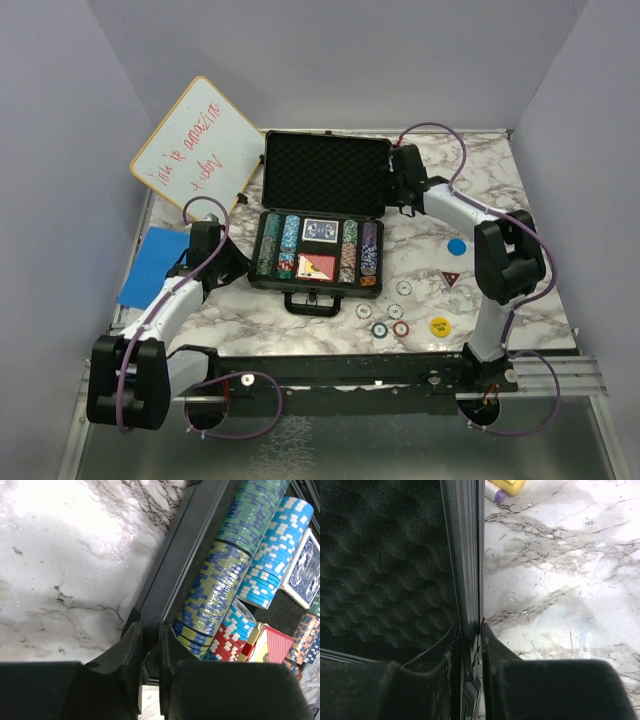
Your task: Pack up texas hold em set
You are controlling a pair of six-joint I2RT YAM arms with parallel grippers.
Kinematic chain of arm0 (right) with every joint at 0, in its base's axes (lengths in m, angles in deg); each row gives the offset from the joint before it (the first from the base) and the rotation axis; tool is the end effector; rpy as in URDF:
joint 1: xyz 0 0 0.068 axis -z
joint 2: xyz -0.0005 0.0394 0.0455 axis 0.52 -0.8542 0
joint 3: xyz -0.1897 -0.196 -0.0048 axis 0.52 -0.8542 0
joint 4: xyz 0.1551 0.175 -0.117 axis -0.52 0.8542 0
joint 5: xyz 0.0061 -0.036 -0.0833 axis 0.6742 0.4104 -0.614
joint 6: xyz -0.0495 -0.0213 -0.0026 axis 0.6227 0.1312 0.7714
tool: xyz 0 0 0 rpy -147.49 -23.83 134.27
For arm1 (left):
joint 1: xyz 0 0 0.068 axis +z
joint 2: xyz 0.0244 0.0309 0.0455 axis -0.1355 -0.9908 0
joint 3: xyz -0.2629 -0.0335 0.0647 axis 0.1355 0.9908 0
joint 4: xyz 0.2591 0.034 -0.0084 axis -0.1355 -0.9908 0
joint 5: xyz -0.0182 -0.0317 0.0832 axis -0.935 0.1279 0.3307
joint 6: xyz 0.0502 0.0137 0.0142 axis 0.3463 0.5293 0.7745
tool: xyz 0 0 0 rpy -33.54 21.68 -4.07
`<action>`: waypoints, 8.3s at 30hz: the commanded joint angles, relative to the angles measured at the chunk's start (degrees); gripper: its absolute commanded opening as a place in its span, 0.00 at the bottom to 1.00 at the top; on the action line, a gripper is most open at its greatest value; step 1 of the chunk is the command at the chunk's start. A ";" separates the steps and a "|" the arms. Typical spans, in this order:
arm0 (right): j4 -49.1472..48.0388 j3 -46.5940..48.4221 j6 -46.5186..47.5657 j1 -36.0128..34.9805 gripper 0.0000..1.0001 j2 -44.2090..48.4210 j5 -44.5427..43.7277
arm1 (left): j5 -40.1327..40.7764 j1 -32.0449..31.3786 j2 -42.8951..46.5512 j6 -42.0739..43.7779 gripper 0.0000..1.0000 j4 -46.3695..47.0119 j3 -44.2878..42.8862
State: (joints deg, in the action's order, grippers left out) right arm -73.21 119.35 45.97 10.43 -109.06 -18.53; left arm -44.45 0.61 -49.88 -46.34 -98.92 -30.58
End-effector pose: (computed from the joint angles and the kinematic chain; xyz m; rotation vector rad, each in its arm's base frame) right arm 0.3944 0.1465 0.2128 0.0327 2.3501 0.2227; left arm 0.2110 -0.0325 0.1792 -0.6651 2.3813 -0.5893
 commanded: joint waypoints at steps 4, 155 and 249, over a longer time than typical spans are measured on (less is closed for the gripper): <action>-3.31 4.48 1.73 3.37 0.18 -0.58 -3.39 | -7.46 -0.63 -5.19 -0.50 0.02 8.73 0.07; 34.46 33.90 -13.17 -16.89 0.58 -18.18 -7.81 | 11.51 -5.83 -13.15 14.80 0.99 -7.57 -27.87; 23.14 -38.32 -24.29 20.72 0.61 34.48 -0.35 | 4.32 -7.32 -14.08 16.91 0.99 -5.75 -30.12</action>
State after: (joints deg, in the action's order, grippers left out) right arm -48.51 79.27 20.42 31.02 -74.53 -20.89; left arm -39.97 -6.54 -63.80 -29.65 -105.34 -60.43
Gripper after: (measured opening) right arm 0.603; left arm 0.987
